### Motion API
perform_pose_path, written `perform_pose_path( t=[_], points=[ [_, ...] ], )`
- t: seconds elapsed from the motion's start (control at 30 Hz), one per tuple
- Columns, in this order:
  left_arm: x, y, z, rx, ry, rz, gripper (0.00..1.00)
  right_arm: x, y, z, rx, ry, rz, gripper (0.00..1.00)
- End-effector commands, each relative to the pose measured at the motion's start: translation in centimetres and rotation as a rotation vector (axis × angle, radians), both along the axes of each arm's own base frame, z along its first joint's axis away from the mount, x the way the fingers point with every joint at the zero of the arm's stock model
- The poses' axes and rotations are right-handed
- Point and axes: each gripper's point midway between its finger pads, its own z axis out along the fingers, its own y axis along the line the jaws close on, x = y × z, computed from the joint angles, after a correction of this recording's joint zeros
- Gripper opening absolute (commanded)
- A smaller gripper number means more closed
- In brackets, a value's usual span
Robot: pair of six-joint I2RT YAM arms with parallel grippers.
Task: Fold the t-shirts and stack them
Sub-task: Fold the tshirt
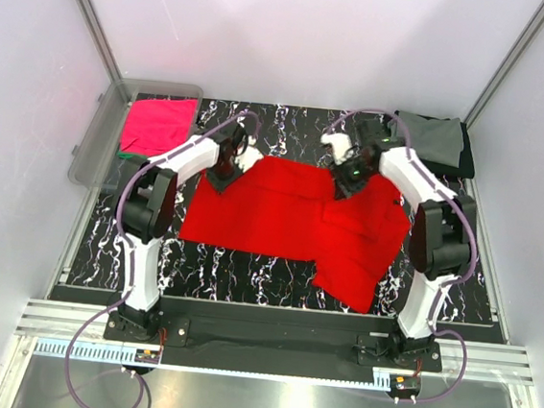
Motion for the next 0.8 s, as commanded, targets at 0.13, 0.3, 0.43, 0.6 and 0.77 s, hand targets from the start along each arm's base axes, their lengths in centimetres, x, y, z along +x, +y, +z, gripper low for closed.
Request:
perform_pose_path(
  t=[0.13,0.3,0.43,0.6,0.77],
  points=[
    [5.9,2.1,1.9,0.019,-0.104,0.062,0.08,5.4,-9.5,-1.0,-0.039,-0.028,-0.307,0.34],
    [7.6,2.9,0.2,0.044,-0.088,0.077,0.08,7.7,-12.1,-2.0,-0.054,-0.051,-0.371,0.35],
    [7.9,3.8,-1.4,0.07,-0.064,0.088,0.08,9.2,-13.2,-4.5,-0.093,-0.035,-0.376,0.35],
    [7.0,4.7,-2.4,0.08,-0.028,0.105,0.08,11.7,-14.6,-6.7,-0.163,-0.042,-0.404,0.35],
    [5.3,5.5,-2.3,0.083,-0.005,0.123,0.08,14.0,-15.3,-7.0,-0.198,-0.077,-0.431,0.35]
  ],
)
